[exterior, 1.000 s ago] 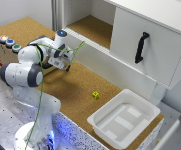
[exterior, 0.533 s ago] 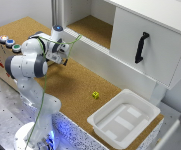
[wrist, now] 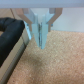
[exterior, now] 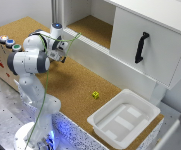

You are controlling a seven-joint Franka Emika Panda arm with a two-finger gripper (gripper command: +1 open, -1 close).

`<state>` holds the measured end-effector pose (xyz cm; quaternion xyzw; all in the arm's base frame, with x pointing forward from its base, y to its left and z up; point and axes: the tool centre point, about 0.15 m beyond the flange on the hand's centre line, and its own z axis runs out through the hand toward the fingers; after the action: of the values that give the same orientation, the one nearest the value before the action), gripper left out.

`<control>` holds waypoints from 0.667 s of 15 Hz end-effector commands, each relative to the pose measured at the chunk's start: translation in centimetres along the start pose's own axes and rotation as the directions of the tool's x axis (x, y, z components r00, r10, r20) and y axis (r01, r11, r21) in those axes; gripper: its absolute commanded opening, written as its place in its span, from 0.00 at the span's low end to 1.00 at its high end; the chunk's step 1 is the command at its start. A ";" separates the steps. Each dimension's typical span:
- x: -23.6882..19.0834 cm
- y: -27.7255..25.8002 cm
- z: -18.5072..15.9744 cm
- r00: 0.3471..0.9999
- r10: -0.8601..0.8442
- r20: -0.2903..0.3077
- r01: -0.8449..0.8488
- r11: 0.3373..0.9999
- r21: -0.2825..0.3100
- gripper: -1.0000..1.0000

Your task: Push the drawer

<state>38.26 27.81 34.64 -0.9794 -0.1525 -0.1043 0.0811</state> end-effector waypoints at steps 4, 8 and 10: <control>0.0 -0.1 -6.0 0.999 -0.030 -0.032 0.026 0.990 -0.136 1.00; -0.2 -0.5 -6.7 0.999 -0.030 -0.028 0.026 0.990 -0.140 1.00; -0.2 -0.5 -6.7 0.999 -0.030 -0.028 0.026 0.990 -0.140 1.00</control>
<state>36.48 26.29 39.95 -0.9736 -0.1631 -0.1489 0.0581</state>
